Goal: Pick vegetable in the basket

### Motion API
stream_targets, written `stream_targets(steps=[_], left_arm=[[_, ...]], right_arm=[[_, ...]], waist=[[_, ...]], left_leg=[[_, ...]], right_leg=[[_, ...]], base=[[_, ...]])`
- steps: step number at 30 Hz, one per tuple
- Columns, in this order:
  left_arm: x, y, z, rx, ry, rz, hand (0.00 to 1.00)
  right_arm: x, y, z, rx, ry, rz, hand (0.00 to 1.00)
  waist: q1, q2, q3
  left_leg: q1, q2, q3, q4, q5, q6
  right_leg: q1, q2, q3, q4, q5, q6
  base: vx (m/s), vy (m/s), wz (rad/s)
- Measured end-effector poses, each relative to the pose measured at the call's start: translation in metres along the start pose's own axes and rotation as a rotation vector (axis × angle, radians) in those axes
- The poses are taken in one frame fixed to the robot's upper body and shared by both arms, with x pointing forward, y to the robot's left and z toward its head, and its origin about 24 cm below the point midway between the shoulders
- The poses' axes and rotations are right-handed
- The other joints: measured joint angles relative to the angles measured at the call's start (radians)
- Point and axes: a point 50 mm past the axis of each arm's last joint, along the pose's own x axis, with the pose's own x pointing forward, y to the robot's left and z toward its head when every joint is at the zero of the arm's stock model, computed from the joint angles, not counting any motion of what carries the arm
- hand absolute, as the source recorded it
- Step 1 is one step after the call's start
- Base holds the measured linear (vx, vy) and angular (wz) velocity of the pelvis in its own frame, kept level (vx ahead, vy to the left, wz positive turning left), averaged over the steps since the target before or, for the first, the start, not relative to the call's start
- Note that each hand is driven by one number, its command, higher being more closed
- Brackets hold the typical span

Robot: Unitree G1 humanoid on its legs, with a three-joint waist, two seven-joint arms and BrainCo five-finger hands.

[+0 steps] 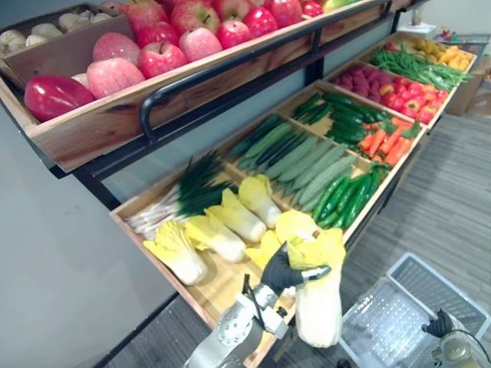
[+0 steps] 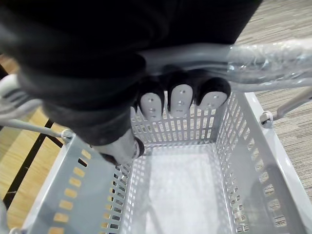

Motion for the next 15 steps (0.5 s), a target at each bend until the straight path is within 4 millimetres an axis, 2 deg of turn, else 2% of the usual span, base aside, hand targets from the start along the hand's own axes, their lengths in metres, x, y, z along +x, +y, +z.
stream_targets(steps=[6, 10, 15], left_arm=[[0.015, -0.026, -0.009, 0.03, 0.016, -0.132, 1.0], [0.027, -0.034, -0.022, 0.116, 0.056, -0.182, 1.0], [0.04, -0.047, -0.039, 0.222, 0.11, -0.265, 1.0]], right_arm=[[-0.001, -0.001, 0.005, -0.005, -0.032, -0.003, 1.0], [-0.001, -0.006, 0.022, -0.002, -0.108, -0.023, 1.0], [-0.004, -0.006, 0.038, 0.021, -0.177, -0.024, 1.0]], waist=[[-0.003, 0.0, 0.0], [-0.024, -0.001, 0.001], [-0.026, -0.004, 0.003]], left_leg=[[0.0, -0.002, 0.001, 0.0, 0.001, 0.001], [0.0, -0.003, 0.005, 0.0, 0.001, 0.002], [0.005, -0.004, 0.014, -0.002, 0.001, 0.002]], right_leg=[[-0.002, -0.002, 0.003, 0.001, 0.002, 0.0], [-0.005, -0.002, 0.007, 0.001, 0.002, 0.001], [-0.006, -0.002, 0.016, 0.001, 0.004, 0.002]], base=[[0.0, -0.003, -0.01], [0.0, -0.003, -0.01], [0.01, -0.011, -0.05]])
